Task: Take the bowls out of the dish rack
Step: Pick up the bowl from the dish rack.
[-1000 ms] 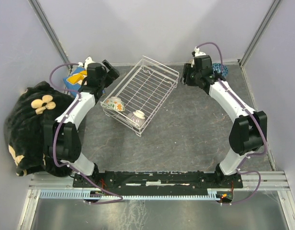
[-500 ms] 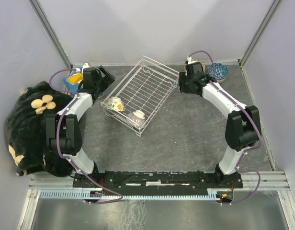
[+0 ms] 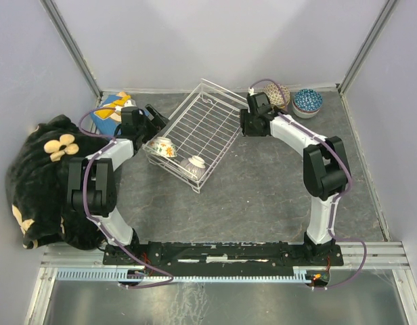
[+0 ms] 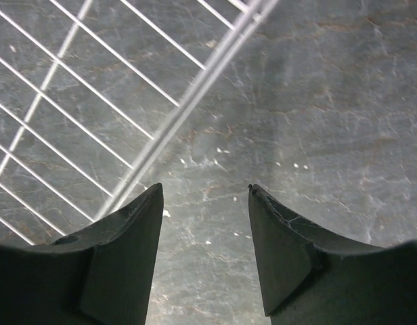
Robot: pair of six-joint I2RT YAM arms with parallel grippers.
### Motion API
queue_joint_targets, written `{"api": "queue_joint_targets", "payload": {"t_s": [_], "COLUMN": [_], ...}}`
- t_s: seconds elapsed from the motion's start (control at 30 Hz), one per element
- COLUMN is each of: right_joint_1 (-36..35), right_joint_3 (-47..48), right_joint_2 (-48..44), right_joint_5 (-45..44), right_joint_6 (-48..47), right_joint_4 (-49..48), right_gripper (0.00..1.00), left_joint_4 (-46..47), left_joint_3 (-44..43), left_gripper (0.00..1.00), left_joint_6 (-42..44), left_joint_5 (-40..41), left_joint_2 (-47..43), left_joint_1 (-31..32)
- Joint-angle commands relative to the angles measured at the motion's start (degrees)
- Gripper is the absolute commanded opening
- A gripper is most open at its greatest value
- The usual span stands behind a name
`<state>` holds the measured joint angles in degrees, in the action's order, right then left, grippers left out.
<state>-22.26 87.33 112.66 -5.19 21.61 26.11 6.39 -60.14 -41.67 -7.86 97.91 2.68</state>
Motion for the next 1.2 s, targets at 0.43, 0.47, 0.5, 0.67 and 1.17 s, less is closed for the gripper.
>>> {"api": "queue_joint_targets", "payload": {"t_s": [0.43,0.47,0.5,0.67,1.17], "right_joint_1": [-1.4,-1.4,-1.5,-1.4,0.3], "right_joint_3": [10.5,10.9,11.2,13.7,14.9], "right_joint_2": [5.6,5.9,6.1,7.4,8.5], "right_joint_5": [0.9,0.8,0.6,-0.2,-0.3], "right_joint_6": [-3.5,-3.7,-4.0,-5.4,-6.0], "right_joint_4": [-3.9,-3.9,-4.0,-4.1,-5.8], "right_gripper": [0.61,0.61,0.61,0.63,0.63], "left_joint_4": [7.2,7.4,7.4,7.6,7.8], "left_joint_3": [13.0,13.5,13.9,15.5,19.4], "left_gripper": [0.99,0.99,0.99,0.99,0.99], "left_joint_6": [-3.9,-4.2,-4.4,-5.0,-6.9], "left_joint_5": [-2.4,-2.3,-2.1,-0.8,2.0], "left_joint_2": [-8.5,-8.9,-9.3,-11.2,-15.6], "left_joint_1": [4.0,4.3,4.6,5.7,8.4]}}
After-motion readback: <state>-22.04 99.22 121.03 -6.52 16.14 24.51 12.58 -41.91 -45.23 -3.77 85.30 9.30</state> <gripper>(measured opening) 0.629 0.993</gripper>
